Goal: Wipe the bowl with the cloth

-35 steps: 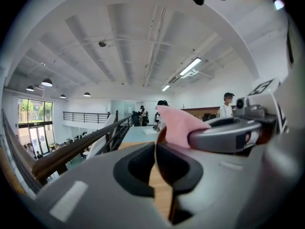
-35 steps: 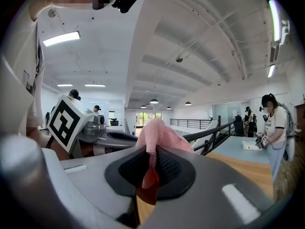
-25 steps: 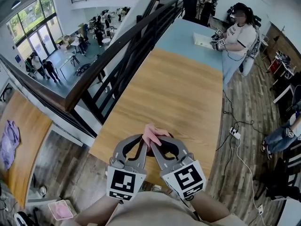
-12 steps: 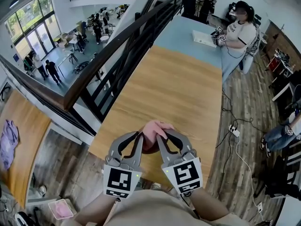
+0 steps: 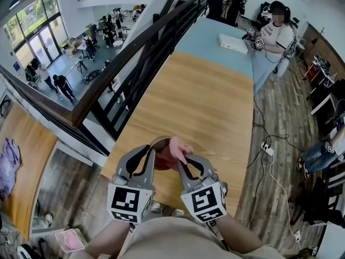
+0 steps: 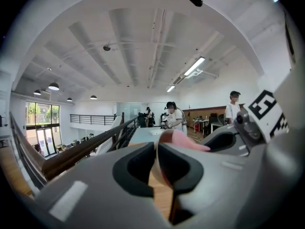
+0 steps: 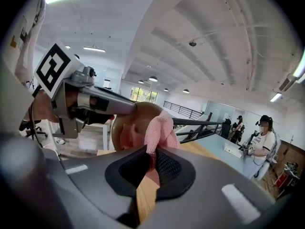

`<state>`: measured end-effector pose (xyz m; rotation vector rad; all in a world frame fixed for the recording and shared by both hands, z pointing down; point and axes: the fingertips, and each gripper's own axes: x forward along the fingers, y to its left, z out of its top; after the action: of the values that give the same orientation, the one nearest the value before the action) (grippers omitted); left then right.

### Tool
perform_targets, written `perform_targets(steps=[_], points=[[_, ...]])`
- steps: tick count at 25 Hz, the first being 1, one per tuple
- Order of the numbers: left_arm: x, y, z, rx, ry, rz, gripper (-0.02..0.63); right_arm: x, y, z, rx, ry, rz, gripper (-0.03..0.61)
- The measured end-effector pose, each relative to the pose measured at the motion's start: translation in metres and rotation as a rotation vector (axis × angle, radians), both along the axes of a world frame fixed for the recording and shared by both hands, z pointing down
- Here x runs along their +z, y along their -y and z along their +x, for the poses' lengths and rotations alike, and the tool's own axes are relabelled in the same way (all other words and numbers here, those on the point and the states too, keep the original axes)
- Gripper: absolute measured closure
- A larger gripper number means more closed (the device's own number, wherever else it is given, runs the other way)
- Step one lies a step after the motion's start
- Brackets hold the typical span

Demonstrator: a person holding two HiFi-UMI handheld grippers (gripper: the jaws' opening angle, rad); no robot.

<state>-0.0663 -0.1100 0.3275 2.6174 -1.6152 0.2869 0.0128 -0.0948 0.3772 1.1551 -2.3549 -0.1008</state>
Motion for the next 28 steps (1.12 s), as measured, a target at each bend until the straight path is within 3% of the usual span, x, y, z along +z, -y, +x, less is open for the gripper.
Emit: perform_targets(steps=[8,16,20,28], points=[[0.008,-0.002,0.009,0.022,0.005,-0.03,0.583,0.027,-0.017,-0.034,-0.115,-0.023,-0.109,0.554],[0.015,-0.007,0.018,0.057,-0.001,-0.053,0.581,0.019,-0.018,-0.056,-0.174,-0.028,-0.056,0.554],[0.02,-0.006,0.02,0.061,0.05,-0.055,0.587,0.014,-0.012,-0.06,-0.188,-0.018,-0.032,0.554],[0.019,-0.007,0.024,0.087,0.049,-0.064,0.592,-0.004,0.006,-0.041,-0.09,0.002,0.068,0.554]])
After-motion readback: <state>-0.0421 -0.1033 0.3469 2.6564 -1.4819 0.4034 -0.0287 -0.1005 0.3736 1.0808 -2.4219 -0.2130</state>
